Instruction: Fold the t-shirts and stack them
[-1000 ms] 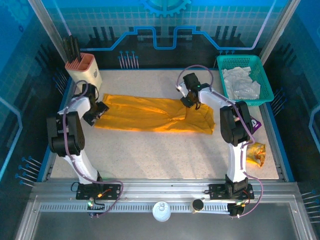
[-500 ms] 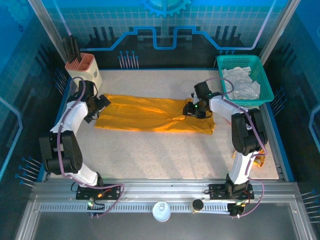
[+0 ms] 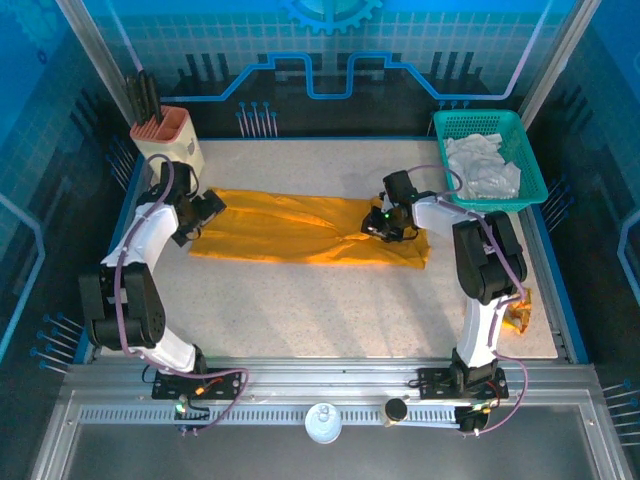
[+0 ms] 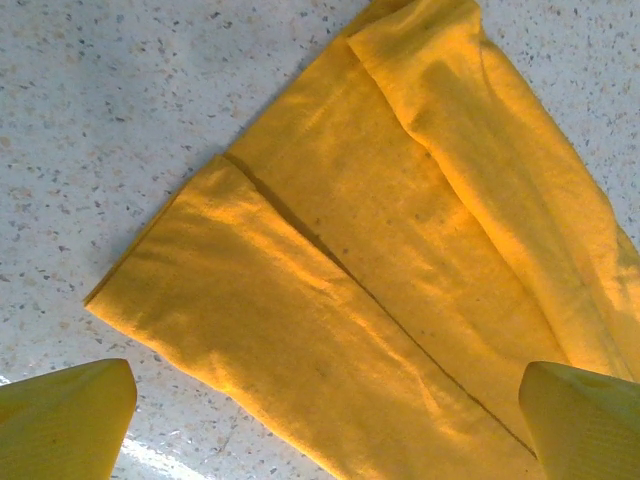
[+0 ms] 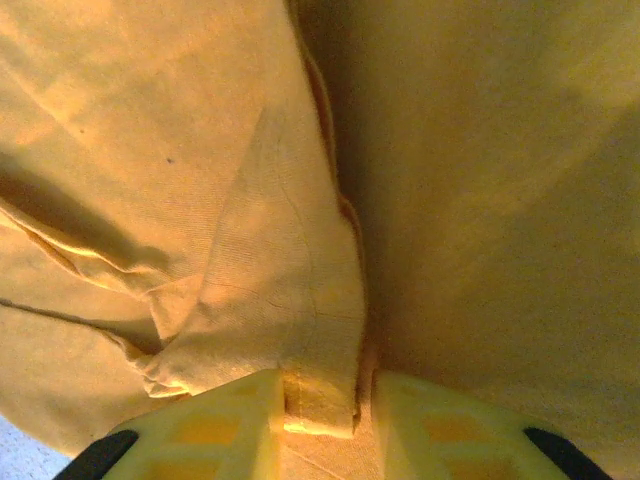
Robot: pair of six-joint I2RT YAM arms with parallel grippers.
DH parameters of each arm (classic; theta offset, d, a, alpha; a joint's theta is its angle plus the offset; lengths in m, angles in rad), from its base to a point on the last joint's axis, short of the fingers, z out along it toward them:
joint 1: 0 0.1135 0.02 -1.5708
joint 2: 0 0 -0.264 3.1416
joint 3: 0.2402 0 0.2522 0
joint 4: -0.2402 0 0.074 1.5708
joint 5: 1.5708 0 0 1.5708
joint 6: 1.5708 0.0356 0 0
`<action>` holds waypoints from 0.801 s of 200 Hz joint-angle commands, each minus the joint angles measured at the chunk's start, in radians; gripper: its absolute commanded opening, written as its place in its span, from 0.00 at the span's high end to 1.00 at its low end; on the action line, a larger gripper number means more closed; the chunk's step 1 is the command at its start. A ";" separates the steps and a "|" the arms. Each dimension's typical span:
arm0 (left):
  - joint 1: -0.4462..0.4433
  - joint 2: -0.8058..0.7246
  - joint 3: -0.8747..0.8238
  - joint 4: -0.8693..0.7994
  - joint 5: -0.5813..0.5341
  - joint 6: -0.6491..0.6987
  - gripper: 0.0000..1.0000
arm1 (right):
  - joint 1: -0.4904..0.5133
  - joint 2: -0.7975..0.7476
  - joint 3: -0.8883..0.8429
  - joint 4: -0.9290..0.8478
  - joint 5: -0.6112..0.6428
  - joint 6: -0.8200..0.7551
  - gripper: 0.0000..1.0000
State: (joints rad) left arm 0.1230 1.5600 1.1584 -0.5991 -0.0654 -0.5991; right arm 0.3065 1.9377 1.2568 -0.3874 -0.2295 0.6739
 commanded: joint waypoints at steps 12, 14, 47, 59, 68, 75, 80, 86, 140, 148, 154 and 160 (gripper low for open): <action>-0.011 0.015 0.003 -0.002 0.019 0.007 0.01 | 0.019 0.014 0.040 -0.002 -0.022 0.010 0.78; -0.012 0.015 0.004 -0.004 0.019 0.007 0.01 | 0.021 0.014 0.042 -0.002 -0.023 0.009 0.79; -0.013 0.015 0.009 -0.005 0.025 0.004 0.01 | 0.037 0.029 0.099 -0.020 -0.038 0.009 0.89; -0.014 0.018 0.009 0.000 0.029 0.003 0.01 | 0.042 0.050 0.132 -0.026 -0.046 0.017 0.91; -0.014 0.021 0.008 0.002 0.030 0.003 0.01 | 0.048 0.073 0.163 -0.028 -0.052 0.026 0.92; -0.014 0.023 0.007 0.001 0.030 0.004 0.01 | 0.052 0.093 0.186 -0.028 -0.056 0.035 0.91; -0.014 0.026 0.007 0.002 0.030 0.006 0.01 | 0.054 0.108 0.204 -0.027 -0.059 0.042 0.90; -0.014 0.029 0.008 0.001 0.030 0.008 0.01 | 0.056 0.130 0.227 -0.028 -0.062 0.051 0.87; -0.029 0.035 0.013 0.002 0.039 0.025 0.01 | 0.075 0.259 0.410 -0.048 -0.072 0.099 0.66; -0.037 0.036 0.020 0.002 0.041 0.031 0.01 | 0.075 0.260 0.424 -0.052 -0.073 0.099 0.64; -0.046 0.038 0.029 -0.002 0.038 0.038 0.01 | 0.075 0.259 0.436 -0.058 -0.074 0.094 0.63; -0.057 0.040 0.039 -0.009 0.034 0.047 0.01 | 0.074 0.257 0.450 -0.065 -0.072 0.083 0.62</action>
State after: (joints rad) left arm 0.0978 1.5944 1.1584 -0.5968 -0.0505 -0.5934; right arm 0.3679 2.1914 1.6363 -0.4141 -0.2897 0.7563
